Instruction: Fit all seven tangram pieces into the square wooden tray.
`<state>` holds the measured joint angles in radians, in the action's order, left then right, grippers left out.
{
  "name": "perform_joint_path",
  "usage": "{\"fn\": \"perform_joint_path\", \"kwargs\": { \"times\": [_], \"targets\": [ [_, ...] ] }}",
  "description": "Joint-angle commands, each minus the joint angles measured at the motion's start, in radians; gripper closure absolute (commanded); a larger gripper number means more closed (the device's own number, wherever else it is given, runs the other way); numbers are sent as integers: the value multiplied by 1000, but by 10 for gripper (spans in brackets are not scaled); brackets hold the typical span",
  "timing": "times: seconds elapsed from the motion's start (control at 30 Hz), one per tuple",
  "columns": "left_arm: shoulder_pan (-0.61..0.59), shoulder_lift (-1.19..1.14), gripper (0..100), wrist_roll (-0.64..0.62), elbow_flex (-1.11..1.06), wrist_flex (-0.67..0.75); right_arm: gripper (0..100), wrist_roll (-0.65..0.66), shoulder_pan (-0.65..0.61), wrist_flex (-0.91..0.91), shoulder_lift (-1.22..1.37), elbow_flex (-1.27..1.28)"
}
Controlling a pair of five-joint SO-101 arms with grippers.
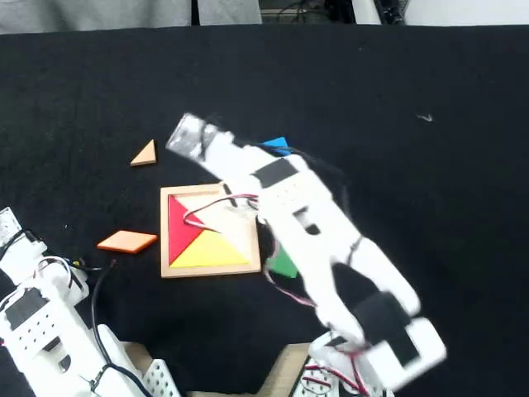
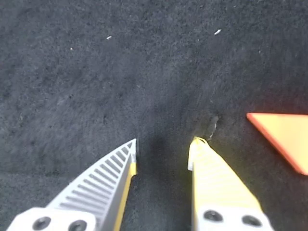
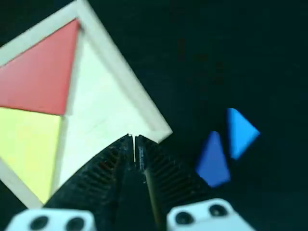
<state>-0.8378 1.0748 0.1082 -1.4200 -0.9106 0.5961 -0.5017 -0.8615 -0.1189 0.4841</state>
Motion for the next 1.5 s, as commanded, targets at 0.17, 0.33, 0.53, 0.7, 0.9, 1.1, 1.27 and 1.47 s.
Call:
{"fn": "perform_joint_path", "kwargs": {
  "times": [0.17,0.33,0.53,0.7,0.9,1.1,1.27,1.47],
  "targets": [
    [10,17,810,-9,-2,52,988,-78,114,-64,-361,203],
    [12,17,812,-9,-10,49,987,-80,215,-66,-380,321],
    [12,17,812,-9,-12,46,971,-80,287,21,-378,338],
    [12,17,812,-9,-19,54,748,-80,287,75,-312,280],
    [13,17,812,-9,-18,55,766,-80,287,75,-31,67],
    [59,17,812,-9,-19,55,734,-80,293,68,269,-142],
    [61,17,812,-9,-19,55,735,-80,304,64,410,-262],
    [61,17,812,-9,-18,55,737,-80,327,-15,535,-394]
  ]
}}
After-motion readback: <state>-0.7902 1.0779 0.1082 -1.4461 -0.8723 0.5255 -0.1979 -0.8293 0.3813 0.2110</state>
